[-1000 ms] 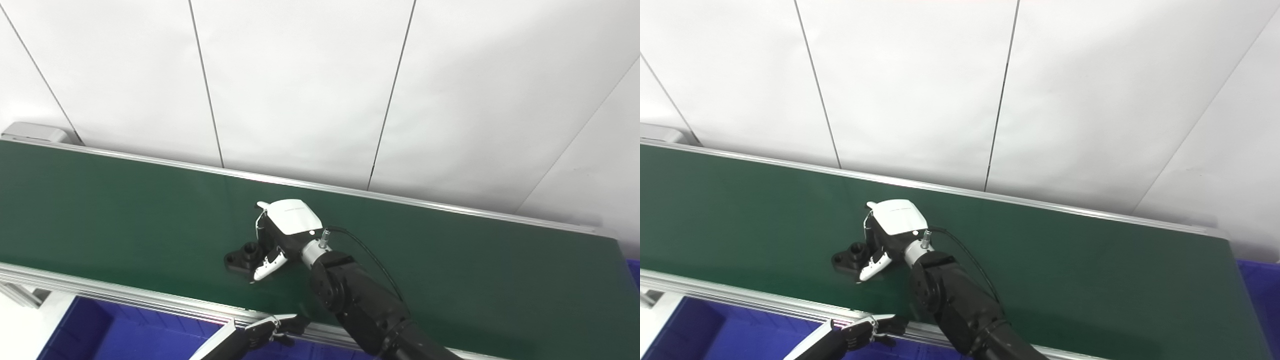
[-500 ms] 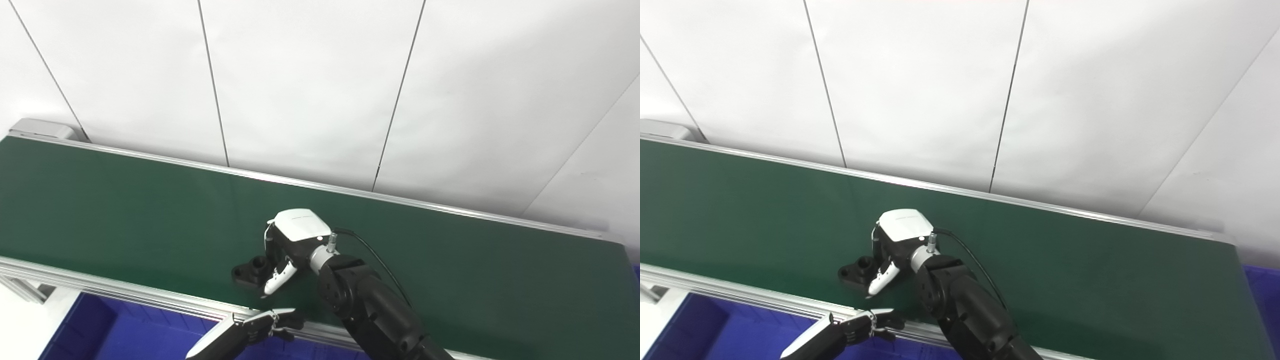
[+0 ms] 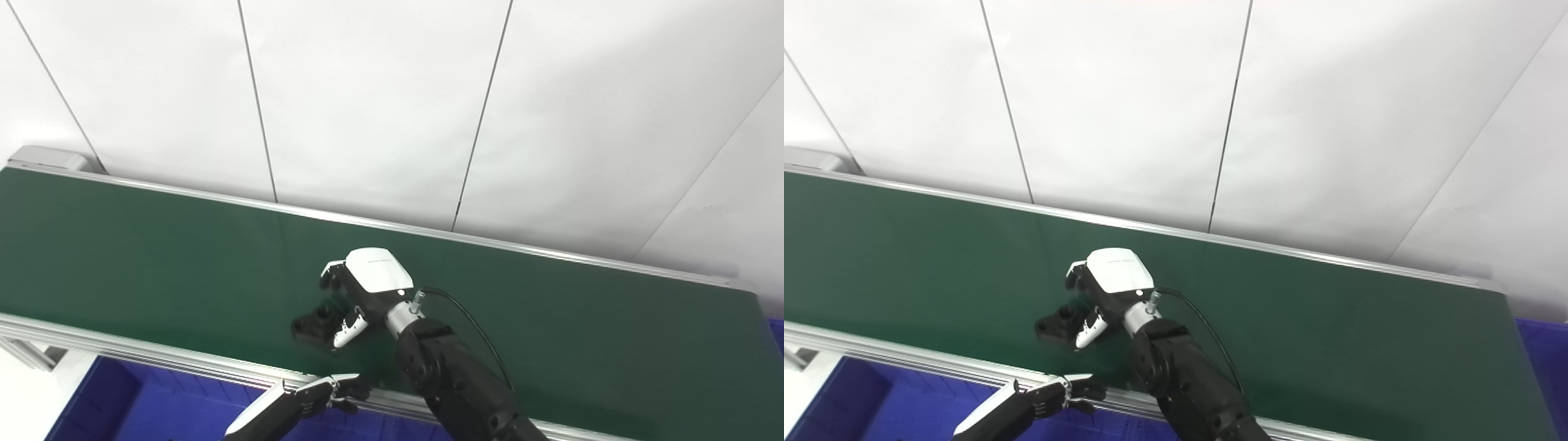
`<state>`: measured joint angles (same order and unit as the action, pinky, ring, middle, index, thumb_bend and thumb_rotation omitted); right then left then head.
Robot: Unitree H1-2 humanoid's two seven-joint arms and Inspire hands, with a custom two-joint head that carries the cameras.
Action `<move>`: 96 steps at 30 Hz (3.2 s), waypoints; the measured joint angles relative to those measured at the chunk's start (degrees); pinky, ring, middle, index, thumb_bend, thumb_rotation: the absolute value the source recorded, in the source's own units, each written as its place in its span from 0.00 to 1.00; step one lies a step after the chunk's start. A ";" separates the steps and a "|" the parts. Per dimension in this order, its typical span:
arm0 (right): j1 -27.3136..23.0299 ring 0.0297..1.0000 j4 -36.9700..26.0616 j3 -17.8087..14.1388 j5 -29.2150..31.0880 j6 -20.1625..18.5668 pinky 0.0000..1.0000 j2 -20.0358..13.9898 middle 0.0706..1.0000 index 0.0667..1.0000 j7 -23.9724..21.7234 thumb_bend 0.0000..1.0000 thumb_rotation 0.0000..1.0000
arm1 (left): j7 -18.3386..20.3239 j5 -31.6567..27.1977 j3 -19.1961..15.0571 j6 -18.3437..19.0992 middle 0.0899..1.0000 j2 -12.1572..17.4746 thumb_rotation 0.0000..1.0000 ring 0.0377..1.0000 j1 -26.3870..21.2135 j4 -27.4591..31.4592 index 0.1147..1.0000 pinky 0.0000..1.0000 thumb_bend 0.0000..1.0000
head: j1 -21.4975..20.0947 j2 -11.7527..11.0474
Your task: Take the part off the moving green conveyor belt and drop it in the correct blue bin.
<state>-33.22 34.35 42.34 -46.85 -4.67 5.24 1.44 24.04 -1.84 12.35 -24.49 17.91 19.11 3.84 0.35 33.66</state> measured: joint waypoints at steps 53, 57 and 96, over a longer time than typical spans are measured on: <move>27.21 0.39 -30.48 -20.26 15.35 5.36 0.31 -4.76 0.45 0.48 5.80 0.51 0.00 | 1.77 -1.51 0.05 0.00 0.90 -0.38 0.38 0.88 -4.76 -1.86 0.87 0.83 0.27 | -8.26 8.18; 31.86 0.38 -31.48 -21.75 17.65 8.05 0.30 -5.27 0.43 0.48 6.47 0.51 0.00 | 1.89 -1.51 -0.05 0.00 0.89 -0.57 0.38 0.88 -5.26 -2.39 0.87 0.83 0.28 | -9.14 8.97; 56.06 0.40 -48.79 -23.15 18.91 14.25 0.32 -5.92 0.45 0.47 6.18 0.52 0.00 | 4.37 -4.04 -1.22 1.18 0.89 1.35 0.51 0.89 -10.02 -1.22 0.87 0.84 0.34 | -12.22 19.25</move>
<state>22.84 -14.44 19.20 -27.93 9.58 -0.68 7.62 28.41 -5.87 11.13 -23.32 19.26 9.08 2.61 -11.87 52.91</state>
